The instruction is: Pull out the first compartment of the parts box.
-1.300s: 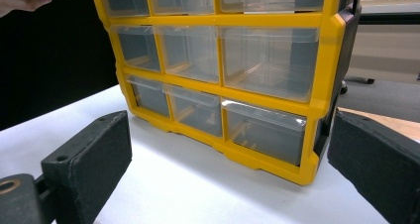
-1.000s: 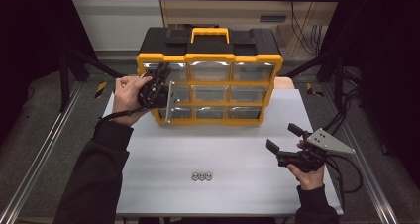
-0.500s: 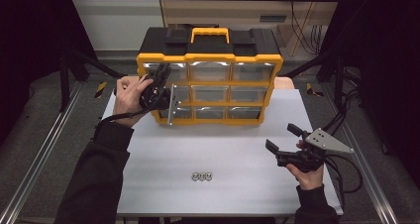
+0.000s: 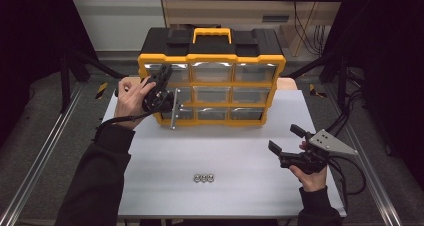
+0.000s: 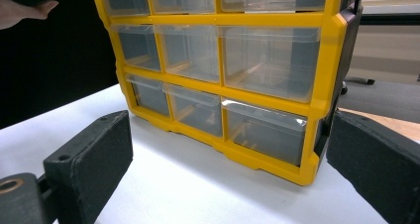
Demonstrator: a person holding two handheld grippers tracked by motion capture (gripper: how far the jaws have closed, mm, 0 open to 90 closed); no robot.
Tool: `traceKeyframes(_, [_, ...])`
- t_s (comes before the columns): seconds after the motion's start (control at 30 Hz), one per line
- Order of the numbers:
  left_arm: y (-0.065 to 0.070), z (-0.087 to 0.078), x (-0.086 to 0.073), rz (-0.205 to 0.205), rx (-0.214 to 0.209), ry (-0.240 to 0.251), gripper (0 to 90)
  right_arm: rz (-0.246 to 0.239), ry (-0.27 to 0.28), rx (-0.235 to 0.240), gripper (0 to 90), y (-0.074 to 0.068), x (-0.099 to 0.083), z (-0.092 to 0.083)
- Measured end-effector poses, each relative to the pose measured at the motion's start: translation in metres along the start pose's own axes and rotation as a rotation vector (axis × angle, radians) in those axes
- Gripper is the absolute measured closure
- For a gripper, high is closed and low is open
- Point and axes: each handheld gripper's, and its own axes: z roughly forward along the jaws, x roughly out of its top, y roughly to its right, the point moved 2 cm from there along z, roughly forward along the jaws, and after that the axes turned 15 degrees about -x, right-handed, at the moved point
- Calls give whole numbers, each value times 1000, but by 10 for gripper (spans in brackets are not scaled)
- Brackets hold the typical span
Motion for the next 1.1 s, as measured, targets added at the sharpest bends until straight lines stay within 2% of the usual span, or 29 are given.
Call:
traceKeyframes(0.67, [5, -8, 3, 33, 15, -26, 813, 1, 6, -3, 45, 0, 0, 0])
traceKeyframes(0.83, [7, -8, 4, 39, 32, -29, 816, 1, 5, -2, 44, 1, 0, -1])
traceKeyframes(1.1, [7, -12, 5, 44, 29, -37, 818, 3, 6, -2, 44, 1, 1, -1])
